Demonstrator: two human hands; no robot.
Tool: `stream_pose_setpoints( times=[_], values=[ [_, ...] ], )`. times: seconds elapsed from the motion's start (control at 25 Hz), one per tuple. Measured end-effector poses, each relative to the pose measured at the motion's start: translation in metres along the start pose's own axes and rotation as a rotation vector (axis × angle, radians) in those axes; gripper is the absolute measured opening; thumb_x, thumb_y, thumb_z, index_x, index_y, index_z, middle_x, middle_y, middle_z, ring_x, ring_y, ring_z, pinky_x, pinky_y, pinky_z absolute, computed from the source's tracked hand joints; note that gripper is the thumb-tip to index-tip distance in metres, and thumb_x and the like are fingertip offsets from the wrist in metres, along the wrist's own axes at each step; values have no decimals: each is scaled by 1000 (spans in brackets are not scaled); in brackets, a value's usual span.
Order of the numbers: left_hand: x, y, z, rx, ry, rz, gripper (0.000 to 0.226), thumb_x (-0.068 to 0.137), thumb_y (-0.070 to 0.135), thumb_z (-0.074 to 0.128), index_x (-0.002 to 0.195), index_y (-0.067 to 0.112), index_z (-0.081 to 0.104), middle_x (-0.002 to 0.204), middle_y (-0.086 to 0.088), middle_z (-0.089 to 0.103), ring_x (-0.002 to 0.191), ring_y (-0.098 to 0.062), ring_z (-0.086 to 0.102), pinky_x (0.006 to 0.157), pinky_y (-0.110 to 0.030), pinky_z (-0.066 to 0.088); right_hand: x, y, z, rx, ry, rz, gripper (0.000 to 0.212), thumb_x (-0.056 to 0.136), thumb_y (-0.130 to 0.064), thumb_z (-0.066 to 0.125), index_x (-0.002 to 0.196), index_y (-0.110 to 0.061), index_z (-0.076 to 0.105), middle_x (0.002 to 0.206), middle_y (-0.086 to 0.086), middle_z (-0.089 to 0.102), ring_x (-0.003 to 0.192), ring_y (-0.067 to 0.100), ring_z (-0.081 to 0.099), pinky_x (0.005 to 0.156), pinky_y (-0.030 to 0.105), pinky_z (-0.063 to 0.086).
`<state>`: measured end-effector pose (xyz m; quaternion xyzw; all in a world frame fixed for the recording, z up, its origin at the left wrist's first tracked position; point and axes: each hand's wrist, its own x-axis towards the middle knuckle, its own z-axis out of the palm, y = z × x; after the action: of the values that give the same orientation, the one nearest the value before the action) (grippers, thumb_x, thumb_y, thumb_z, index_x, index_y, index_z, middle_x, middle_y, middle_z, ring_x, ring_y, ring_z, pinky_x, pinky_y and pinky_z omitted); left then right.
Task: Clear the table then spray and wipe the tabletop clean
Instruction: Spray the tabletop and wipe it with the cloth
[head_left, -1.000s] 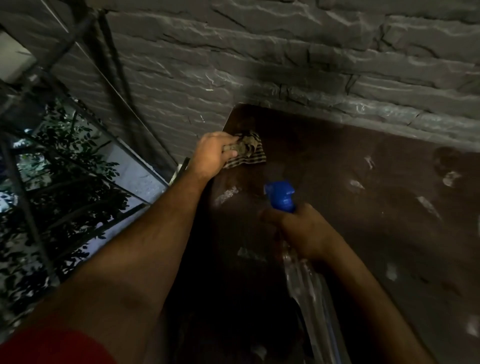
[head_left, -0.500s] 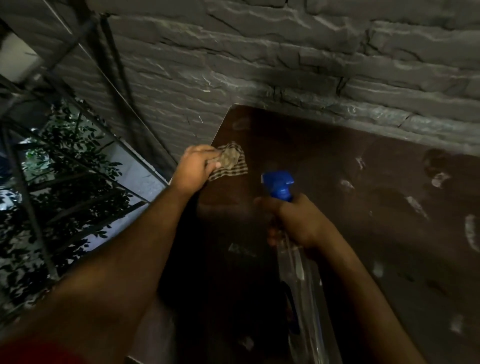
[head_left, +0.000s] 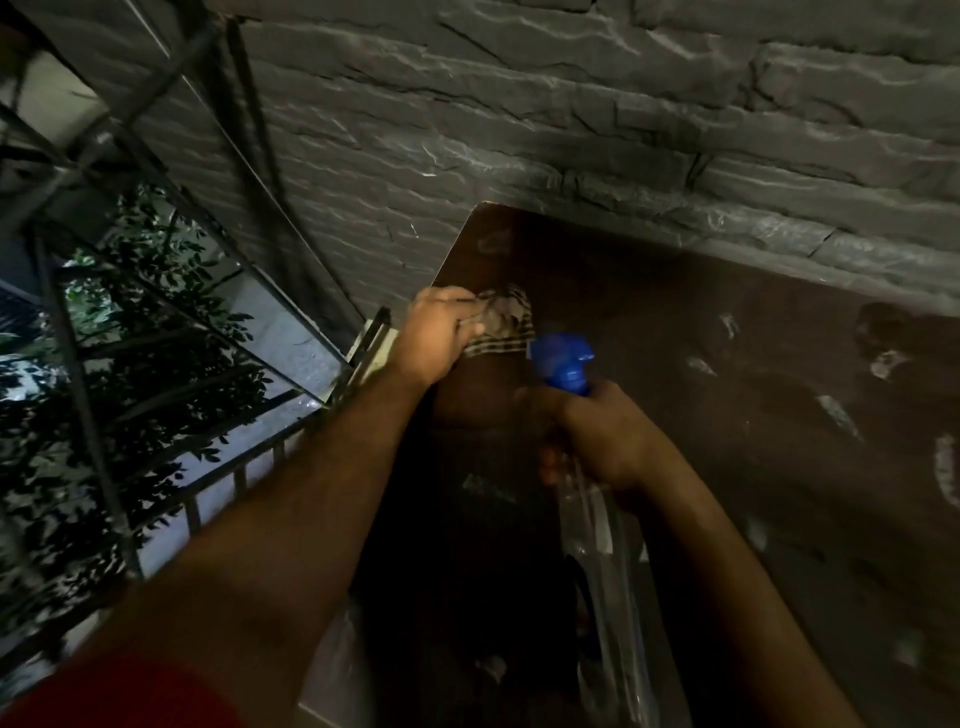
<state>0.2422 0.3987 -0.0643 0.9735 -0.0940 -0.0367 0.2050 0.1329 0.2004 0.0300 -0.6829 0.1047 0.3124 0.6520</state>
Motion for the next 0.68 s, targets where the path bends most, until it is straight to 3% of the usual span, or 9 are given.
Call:
stream_pose_setpoints(
  times=[0.12,0.16,0.2,0.28,0.36,0.44,0.6,0.68],
  values=[
    [-71,15,25,-29,-102,408,30,87,24,55,109,10,72,115,-11,67,108,-31,60,95,-32,43,-8,3,-2,-16,26,-5,14,84,-25,66,82,-11,64,54,4,60,48,20,56,51,31,48],
    [-90,4,21,-59,-126,466,33,87,26,52,108,10,72,114,-10,68,108,-30,59,95,-31,42,-9,5,-3,-28,45,-7,16,85,-24,66,83,-8,63,55,6,60,48,21,56,52,33,47],
    [-93,-11,15,-73,-88,428,34,87,27,51,110,10,71,117,-9,67,110,-29,57,96,-26,38,-9,7,-4,-27,54,-12,17,85,-23,66,82,-7,62,57,10,59,49,23,55,54,34,46],
    [-64,-39,3,-86,40,142,30,89,22,59,115,11,69,122,-9,64,112,-32,53,94,-19,31,-9,7,-3,-9,40,-7,19,83,-25,67,79,-7,61,56,14,58,49,28,54,56,37,46],
    [-17,-45,1,-34,143,-61,31,89,17,64,120,11,67,125,-9,62,113,-33,51,96,-26,34,-7,5,1,-1,36,8,20,81,-26,69,80,-8,61,56,15,57,49,28,54,56,39,46],
    [-3,-15,7,-34,137,-55,30,88,16,64,117,10,68,124,-9,63,113,-33,50,97,-33,36,-7,5,2,5,41,15,20,81,-26,69,80,-8,61,55,13,58,49,28,55,56,38,47],
    [-75,-11,25,-20,-16,321,29,85,24,57,107,14,73,118,-8,67,110,-32,57,94,-32,40,-8,3,1,-18,42,-9,15,82,-27,69,75,-14,64,55,4,61,53,21,57,61,37,47],
    [-75,-35,14,-47,34,258,31,88,28,55,110,14,72,120,-8,66,111,-33,57,96,-27,35,-6,4,2,-20,63,-9,16,82,-26,70,81,-11,65,60,7,60,56,24,55,62,40,46]
  ],
)
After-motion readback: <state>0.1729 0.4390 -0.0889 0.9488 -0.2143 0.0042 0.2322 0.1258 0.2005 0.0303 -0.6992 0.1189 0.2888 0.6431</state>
